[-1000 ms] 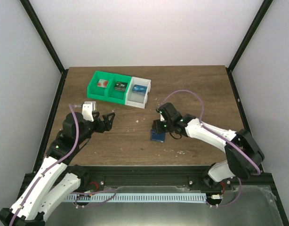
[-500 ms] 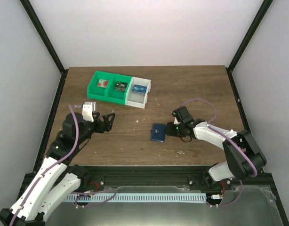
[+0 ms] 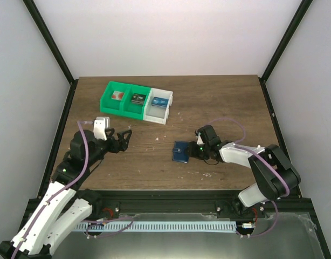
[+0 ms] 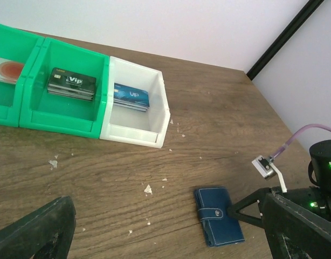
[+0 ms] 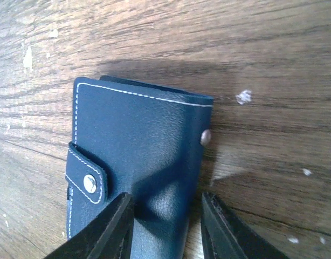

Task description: Take the credit cards out of the card holder

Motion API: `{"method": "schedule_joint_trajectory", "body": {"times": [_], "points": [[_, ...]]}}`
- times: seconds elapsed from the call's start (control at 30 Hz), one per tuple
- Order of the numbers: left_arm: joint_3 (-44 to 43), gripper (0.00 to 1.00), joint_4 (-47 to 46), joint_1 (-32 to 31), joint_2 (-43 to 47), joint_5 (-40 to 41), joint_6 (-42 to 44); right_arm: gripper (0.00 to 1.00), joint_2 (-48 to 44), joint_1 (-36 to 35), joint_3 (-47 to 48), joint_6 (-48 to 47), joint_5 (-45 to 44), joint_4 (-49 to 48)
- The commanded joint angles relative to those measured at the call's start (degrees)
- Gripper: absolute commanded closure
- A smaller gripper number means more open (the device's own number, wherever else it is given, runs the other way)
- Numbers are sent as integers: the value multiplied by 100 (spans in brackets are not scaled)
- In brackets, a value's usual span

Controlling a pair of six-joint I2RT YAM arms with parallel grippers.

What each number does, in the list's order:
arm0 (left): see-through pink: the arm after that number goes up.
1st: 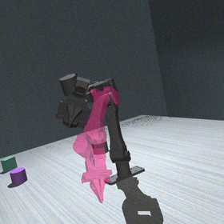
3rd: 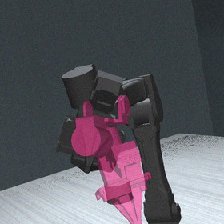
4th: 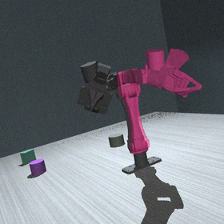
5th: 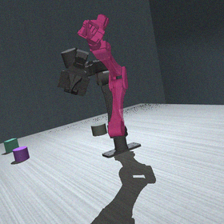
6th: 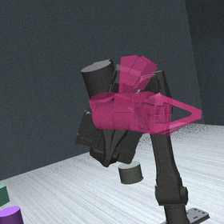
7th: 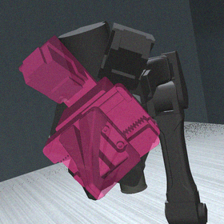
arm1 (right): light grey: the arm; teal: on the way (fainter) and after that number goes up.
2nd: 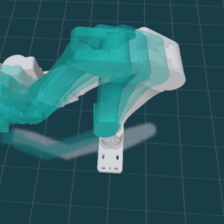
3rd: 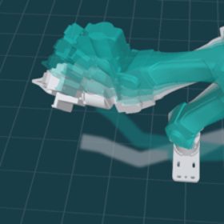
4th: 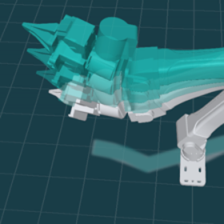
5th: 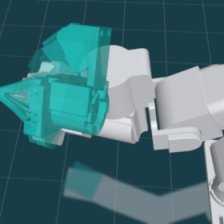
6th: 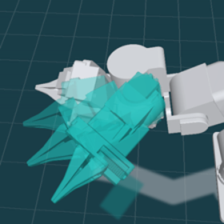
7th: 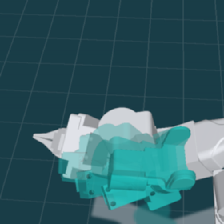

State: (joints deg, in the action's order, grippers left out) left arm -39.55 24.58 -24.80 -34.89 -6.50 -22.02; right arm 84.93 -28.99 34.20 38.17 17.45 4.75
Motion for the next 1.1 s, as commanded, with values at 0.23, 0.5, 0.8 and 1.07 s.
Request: {"method": "schedule_joint_trajectory", "body": {"times": [0.23,0.5,0.8,1.07], "points": [[75,9,-185,-25,-233,-333,100,83,63,25,-238,-35,226,-462],[-155,14,310,-74,-1159,-563,-365,99,-209,26,75,9,911,-176],[-18,24,-127,-233,-2065,-1610,-771,99,-805,-132,96,812,1805,-619],[27,30,-691,-944,-2595,-1697,-1363,100,-422,-703,215,1268,2009,-1151]]}}
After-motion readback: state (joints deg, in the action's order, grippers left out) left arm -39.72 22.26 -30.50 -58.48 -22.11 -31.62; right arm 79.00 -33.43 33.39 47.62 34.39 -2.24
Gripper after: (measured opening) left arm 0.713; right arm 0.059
